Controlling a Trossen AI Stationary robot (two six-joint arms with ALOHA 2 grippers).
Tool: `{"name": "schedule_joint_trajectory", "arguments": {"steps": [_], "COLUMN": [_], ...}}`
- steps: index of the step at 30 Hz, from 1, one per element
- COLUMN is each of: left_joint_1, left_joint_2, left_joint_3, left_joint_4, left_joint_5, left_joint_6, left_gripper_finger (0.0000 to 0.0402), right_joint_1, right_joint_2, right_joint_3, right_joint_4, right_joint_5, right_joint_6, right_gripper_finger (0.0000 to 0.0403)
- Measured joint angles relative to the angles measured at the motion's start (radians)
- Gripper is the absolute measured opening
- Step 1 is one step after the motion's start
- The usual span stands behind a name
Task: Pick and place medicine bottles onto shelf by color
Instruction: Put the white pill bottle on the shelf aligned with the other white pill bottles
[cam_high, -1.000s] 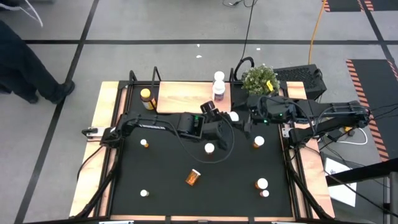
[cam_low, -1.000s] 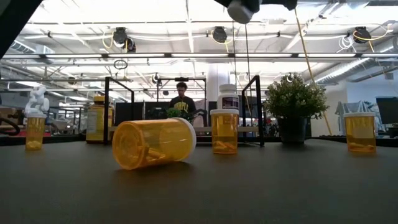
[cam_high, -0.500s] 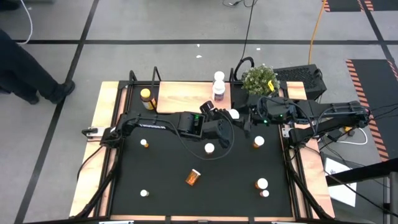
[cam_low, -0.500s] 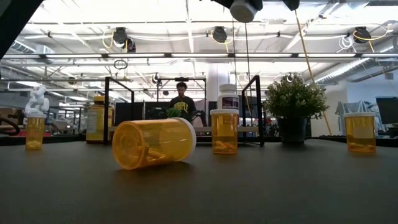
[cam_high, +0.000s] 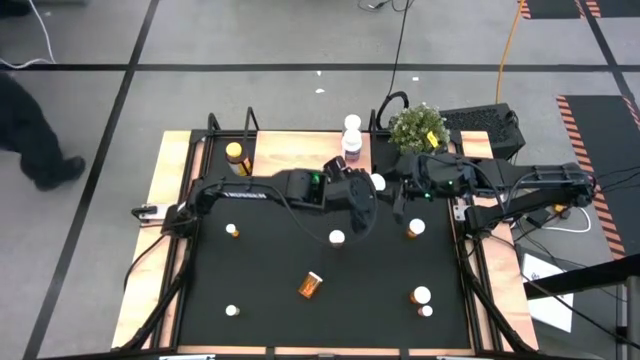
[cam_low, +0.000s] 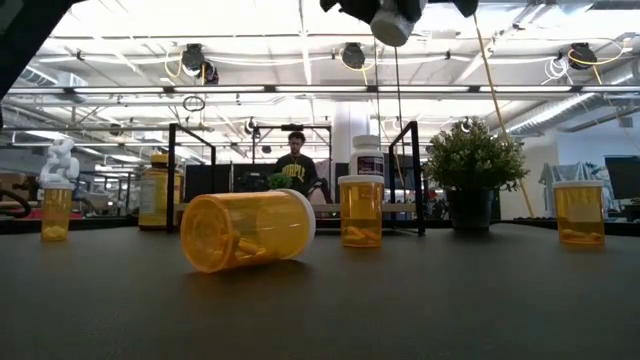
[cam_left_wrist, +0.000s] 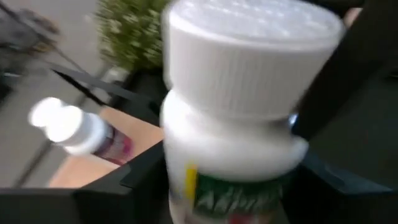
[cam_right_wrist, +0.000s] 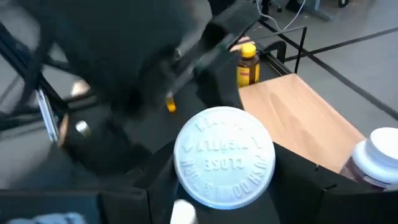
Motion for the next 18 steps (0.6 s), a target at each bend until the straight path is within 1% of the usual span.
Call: {"name": "schedule_joint_trajectory", "arguments": {"steps": [2, 5, 6, 7, 9, 11, 13, 16, 18], "left_joint_1": [0.025, 0.064, 0.076, 0.086, 0.105, 0.125, 0.143, 0.167, 0.189], "left_joint_2": [-0.031, -0.069, -0.085, -0.101, -0.139, -0.192, -0.231, -0.277, -0.303], "left_joint_3": [0.001, 0.003, 0.003, 0.002, 0.001, 0.002, 0.004, 0.004, 0.003], "left_joint_4": [-0.031, -0.102, -0.142, -0.183, -0.226, -0.273, -0.28, -0.284, -0.282], "left_joint_5": [0.113, 0.281, 0.32, 0.337, 0.337, 0.301, 0.252, 0.192, 0.174], "left_joint_6": [0.0, 0.015, 0.032, 0.044, 0.053, 0.06, 0.069, 0.092, 0.104], "left_gripper_finger": [0.0287, 0.0333, 0.0347, 0.036, 0.0379, 0.0387, 0.0389, 0.039, 0.039], "right_joint_1": [-0.019, -0.049, -0.059, -0.069, -0.093, -0.123, -0.157, -0.194, -0.22], "right_joint_2": [-0.001, 0.003, 0.007, 0.013, 0.029, 0.064, 0.122, 0.248, 0.336], "right_joint_3": [0.0, 0.0, 0.0, 0.0, 0.0, 0.001, 0.031, 0.136, 0.222], "right_joint_4": [-0.017, -0.025, -0.024, -0.025, -0.025, -0.015, -0.019, -0.043, -0.077], "right_joint_5": [-0.004, 0.021, 0.021, 0.021, -0.001, -0.058, -0.115, -0.167, -0.175], "right_joint_6": [-0.032, -0.081, -0.103, -0.123, -0.163, -0.194, -0.238, -0.355, -0.442], "right_gripper_finger": [0.0203, 0.02, 0.02, 0.02, 0.02, 0.0202, 0.0202, 0.0203, 0.0202]}}
